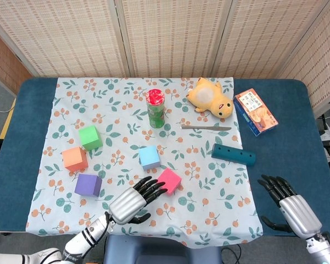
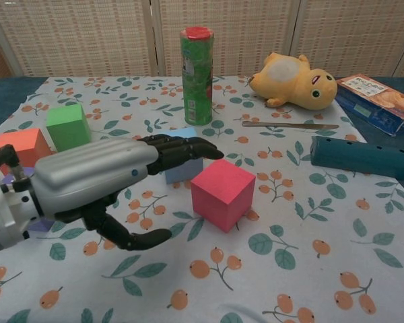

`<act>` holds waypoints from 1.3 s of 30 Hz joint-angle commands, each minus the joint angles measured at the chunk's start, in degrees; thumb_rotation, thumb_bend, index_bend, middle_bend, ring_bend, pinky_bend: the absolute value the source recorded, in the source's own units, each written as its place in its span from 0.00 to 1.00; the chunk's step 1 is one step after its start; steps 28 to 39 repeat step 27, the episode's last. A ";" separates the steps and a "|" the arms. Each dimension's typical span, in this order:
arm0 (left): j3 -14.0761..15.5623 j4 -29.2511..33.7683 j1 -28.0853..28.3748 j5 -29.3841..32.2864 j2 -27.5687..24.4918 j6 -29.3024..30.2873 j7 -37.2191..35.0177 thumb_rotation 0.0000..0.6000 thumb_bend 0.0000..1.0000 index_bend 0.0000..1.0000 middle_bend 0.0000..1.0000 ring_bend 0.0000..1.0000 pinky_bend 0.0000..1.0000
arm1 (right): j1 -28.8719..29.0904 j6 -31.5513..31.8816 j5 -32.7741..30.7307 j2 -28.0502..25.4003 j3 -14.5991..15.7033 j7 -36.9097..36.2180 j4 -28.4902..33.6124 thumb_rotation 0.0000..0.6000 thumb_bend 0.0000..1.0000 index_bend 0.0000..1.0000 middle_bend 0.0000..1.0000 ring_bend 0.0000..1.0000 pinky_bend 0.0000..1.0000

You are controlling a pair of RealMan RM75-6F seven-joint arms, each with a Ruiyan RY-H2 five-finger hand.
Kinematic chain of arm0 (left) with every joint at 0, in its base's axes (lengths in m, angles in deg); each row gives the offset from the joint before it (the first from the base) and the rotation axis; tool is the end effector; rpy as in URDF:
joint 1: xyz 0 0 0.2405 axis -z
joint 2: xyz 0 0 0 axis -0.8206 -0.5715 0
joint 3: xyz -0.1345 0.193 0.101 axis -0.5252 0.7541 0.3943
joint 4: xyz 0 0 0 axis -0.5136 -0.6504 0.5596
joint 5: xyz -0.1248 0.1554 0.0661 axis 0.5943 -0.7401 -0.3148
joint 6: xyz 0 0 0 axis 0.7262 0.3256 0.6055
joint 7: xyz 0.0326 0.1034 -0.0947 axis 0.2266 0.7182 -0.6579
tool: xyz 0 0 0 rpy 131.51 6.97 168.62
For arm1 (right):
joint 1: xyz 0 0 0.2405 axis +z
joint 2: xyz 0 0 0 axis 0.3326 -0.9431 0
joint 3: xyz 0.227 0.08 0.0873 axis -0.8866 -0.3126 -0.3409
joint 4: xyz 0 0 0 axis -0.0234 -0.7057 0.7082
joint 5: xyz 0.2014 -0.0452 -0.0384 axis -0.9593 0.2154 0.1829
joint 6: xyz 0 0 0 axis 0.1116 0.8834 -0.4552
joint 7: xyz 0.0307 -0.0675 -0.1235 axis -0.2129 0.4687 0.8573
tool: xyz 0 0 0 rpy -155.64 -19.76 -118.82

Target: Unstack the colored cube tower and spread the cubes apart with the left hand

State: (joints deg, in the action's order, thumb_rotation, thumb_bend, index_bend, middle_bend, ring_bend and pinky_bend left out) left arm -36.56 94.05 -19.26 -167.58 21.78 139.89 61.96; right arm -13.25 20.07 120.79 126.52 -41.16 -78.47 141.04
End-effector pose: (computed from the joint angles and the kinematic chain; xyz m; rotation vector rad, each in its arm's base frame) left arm -0.0990 0.2209 -0.0314 -2.2268 -0.8392 -1.2390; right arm -0.2836 -0.1397 0.1497 1.7128 -1.0714 0.9700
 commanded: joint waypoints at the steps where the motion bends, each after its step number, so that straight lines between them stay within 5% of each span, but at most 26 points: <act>1: -2.37 -2.67 0.50 2.39 0.80 -0.20 -0.29 1.00 0.37 0.00 0.00 0.00 0.06 | 0.03 -0.02 -0.08 -0.03 -0.04 -0.10 -0.02 0.89 0.18 0.00 0.00 0.00 0.00; 5: -3.85 -3.46 -0.30 5.41 -1.39 0.53 -1.84 1.00 0.39 0.00 0.00 0.00 0.06 | 0.02 0.09 0.05 -0.13 -0.01 -0.28 -0.13 0.89 0.18 0.00 0.00 0.00 0.00; 9: -1.64 -1.99 -3.69 2.76 -7.46 5.60 -4.21 1.00 0.40 0.00 0.00 0.00 0.05 | -0.14 0.22 0.16 -0.12 0.11 0.00 -0.07 0.90 0.18 0.00 0.00 0.00 0.00; 14: 4.90 -6.39 -14.95 -4.24 -15.03 22.54 -4.00 1.00 0.42 0.00 0.00 0.00 0.04 | -0.58 0.31 -0.34 0.07 0.00 1.79 0.28 0.89 0.18 0.00 0.00 0.00 0.00; 19: 5.63 -14.46 -25.32 0.91 -16.22 33.48 -11.84 1.00 0.42 0.00 0.00 0.00 0.00 | -1.08 -0.14 -1.28 0.98 -0.32 5.73 1.05 0.90 0.18 0.00 0.00 0.00 0.00; 25: 7.03 -19.53 -27.12 -3.29 -18.01 35.82 -24.02 1.00 0.42 0.00 0.00 0.00 0.00 | -1.74 -0.02 -1.83 2.21 -0.63 9.15 1.35 0.89 0.18 0.00 0.00 0.00 0.00; 39: 7.01 -19.43 -27.07 -4.21 -18.46 35.80 -24.52 1.00 0.42 0.00 0.00 0.00 0.00 | -1.82 -0.14 -1.75 2.36 -0.53 9.66 1.56 0.89 0.18 0.00 0.00 0.00 0.00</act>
